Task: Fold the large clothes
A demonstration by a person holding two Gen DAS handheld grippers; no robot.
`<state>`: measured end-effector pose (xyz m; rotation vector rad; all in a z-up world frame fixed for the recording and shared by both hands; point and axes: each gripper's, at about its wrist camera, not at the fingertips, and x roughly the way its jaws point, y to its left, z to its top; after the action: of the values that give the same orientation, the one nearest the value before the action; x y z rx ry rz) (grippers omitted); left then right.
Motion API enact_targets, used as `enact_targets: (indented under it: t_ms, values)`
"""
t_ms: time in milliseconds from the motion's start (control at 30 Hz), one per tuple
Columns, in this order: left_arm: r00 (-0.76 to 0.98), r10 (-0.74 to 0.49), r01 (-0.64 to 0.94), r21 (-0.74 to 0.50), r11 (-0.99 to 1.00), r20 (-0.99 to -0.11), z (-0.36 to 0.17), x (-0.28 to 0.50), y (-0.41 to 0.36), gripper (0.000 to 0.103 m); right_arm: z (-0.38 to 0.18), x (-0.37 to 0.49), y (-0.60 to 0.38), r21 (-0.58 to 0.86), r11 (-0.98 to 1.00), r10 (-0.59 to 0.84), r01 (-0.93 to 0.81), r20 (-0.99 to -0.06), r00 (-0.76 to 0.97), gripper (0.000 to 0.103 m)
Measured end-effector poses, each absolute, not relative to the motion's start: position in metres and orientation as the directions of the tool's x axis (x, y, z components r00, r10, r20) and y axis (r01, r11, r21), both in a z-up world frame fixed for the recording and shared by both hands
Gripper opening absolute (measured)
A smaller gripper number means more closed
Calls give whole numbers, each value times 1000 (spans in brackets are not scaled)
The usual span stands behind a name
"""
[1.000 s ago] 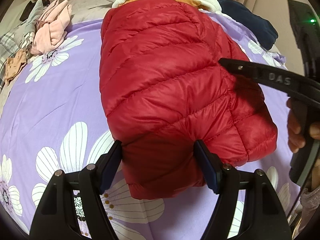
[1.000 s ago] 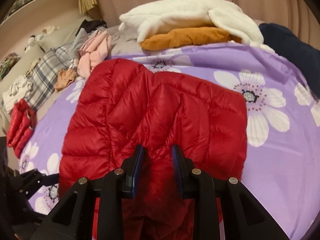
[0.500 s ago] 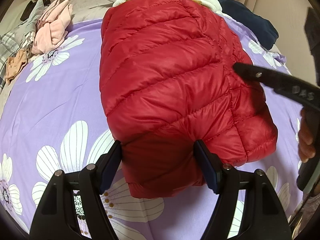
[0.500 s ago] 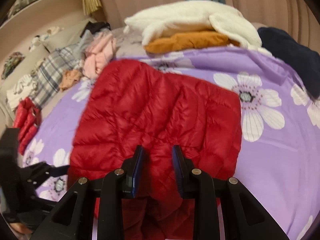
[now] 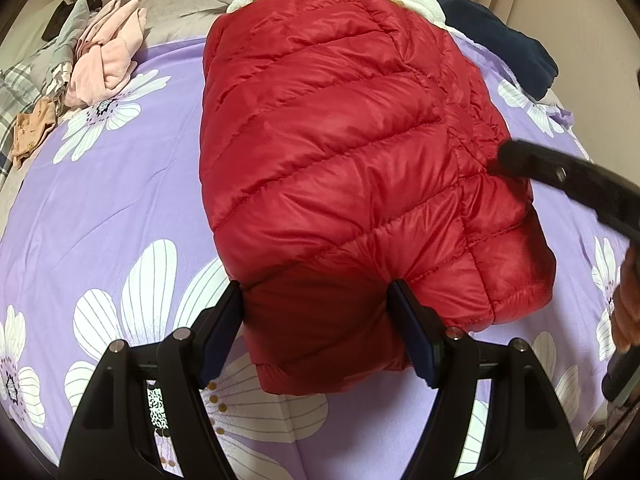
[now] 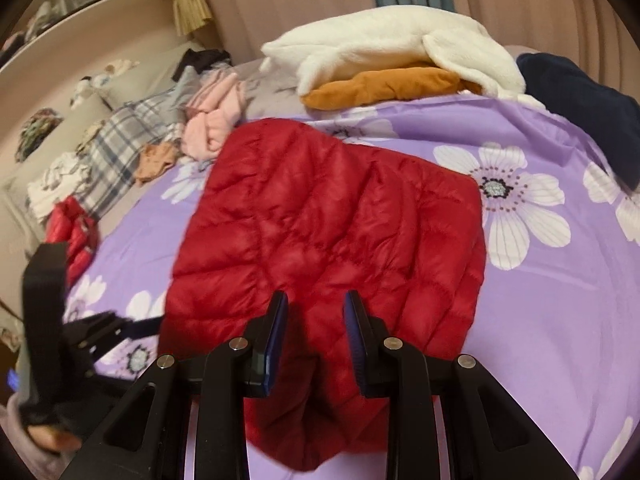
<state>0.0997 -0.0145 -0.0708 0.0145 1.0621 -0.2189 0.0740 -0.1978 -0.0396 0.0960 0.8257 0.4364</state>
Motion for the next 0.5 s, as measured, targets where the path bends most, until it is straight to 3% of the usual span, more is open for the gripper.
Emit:
enact_targets:
  t_ms: [200,500]
  values:
    - [467,-164,193,-81,978,-869,-72,98,-16,73,-63,82,-197,245,921,381,-304,-732,565,28]
    - [464,-172,187,-94,978,-869,-72,100,-14,73,-45,55,-206,280,896,438,-345,-683,585,28]
